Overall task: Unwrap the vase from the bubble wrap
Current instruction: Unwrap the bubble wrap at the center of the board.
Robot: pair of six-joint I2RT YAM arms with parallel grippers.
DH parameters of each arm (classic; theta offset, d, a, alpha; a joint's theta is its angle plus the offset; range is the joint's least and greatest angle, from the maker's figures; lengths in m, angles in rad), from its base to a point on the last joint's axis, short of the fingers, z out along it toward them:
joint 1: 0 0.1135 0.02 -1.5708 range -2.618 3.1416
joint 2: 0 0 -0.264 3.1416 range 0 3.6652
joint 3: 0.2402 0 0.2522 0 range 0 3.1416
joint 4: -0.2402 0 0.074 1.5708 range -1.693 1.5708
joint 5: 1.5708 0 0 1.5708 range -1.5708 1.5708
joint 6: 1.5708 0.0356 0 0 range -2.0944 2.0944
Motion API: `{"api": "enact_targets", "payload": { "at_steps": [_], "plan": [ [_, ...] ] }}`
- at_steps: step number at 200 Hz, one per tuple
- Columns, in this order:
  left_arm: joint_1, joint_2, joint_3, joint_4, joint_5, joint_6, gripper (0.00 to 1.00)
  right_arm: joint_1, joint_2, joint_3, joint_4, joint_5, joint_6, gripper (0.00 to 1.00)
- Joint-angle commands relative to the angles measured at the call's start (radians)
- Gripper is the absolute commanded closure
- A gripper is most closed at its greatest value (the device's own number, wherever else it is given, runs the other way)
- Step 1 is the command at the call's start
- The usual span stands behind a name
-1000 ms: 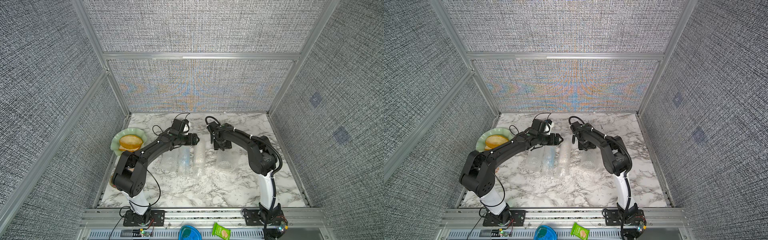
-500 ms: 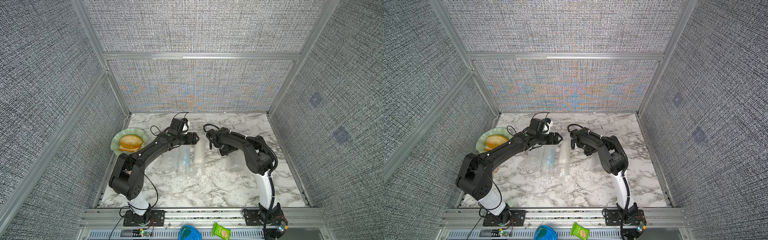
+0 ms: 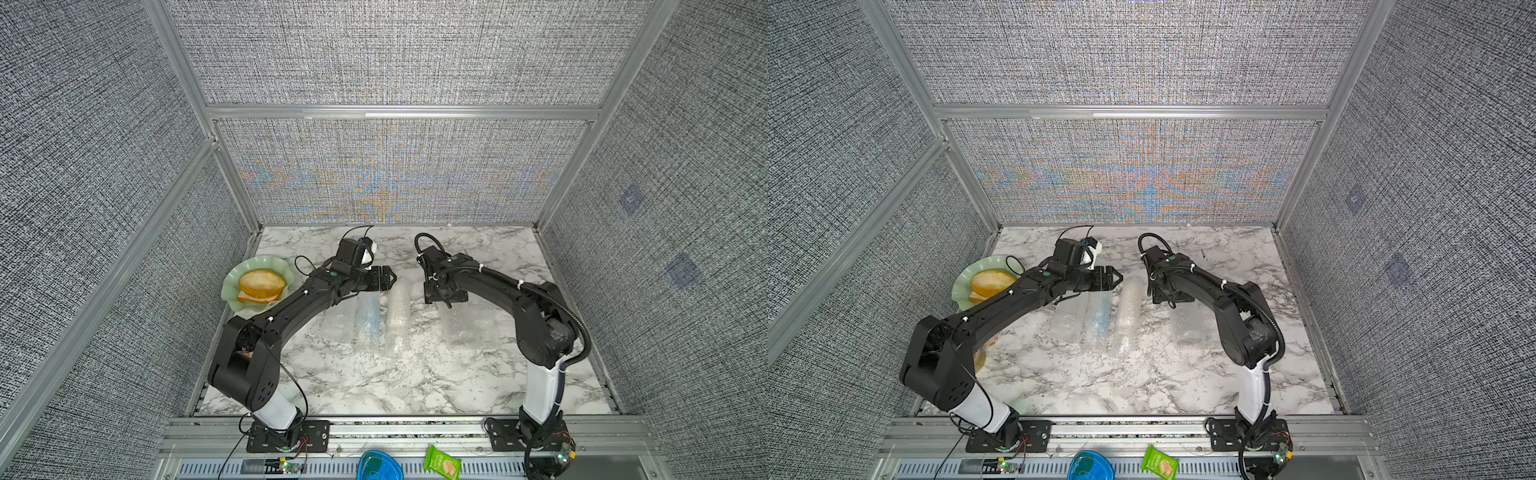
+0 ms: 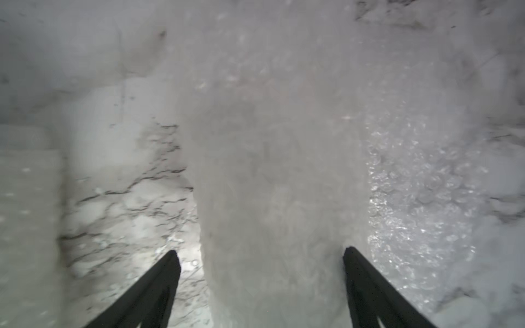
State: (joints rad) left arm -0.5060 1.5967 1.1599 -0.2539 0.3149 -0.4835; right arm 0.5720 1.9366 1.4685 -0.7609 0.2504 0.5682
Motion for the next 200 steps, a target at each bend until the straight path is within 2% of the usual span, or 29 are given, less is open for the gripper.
{"api": "enact_targets", "payload": {
  "at_steps": [1, 21, 34, 66, 89, 106, 143, 175, 200],
  "plan": [
    [0.002, -0.019, -0.006, 0.016, -0.002, -0.012, 0.16, -0.004, -0.033, -0.057, 0.211, -0.319, 0.103, 0.16],
    [0.002, -0.039, -0.017, 0.009, -0.006, -0.013, 0.16, -0.012, -0.074, -0.098, 0.334, -0.439, 0.137, 0.17],
    [0.002, -0.053, -0.025, 0.003, -0.012, -0.015, 0.16, -0.016, -0.112, -0.112, 0.363, -0.455, 0.142, 0.17],
    [0.002, -0.075, -0.054, 0.011, -0.008, -0.021, 0.16, -0.024, -0.186, -0.075, 0.230, -0.279, 0.048, 0.17],
    [0.002, -0.078, -0.068, 0.012, 0.005, -0.022, 0.16, -0.041, -0.213, -0.063, 0.110, -0.169, -0.088, 0.17],
    [0.002, -0.077, -0.072, 0.003, 0.021, -0.015, 0.16, -0.059, -0.223, -0.076, 0.050, -0.145, -0.193, 0.15],
    [0.002, -0.097, -0.080, -0.031, 0.046, 0.001, 0.16, -0.116, -0.223, -0.135, 0.039, -0.274, -0.332, 0.11],
    [0.002, -0.125, -0.080, -0.070, 0.050, 0.017, 0.16, -0.117, -0.228, -0.165, 0.056, -0.375, -0.424, 0.10],
    [0.003, -0.145, -0.081, -0.086, 0.045, 0.023, 0.16, -0.112, -0.208, -0.169, 0.043, -0.408, -0.481, 0.09]
  ]
}}
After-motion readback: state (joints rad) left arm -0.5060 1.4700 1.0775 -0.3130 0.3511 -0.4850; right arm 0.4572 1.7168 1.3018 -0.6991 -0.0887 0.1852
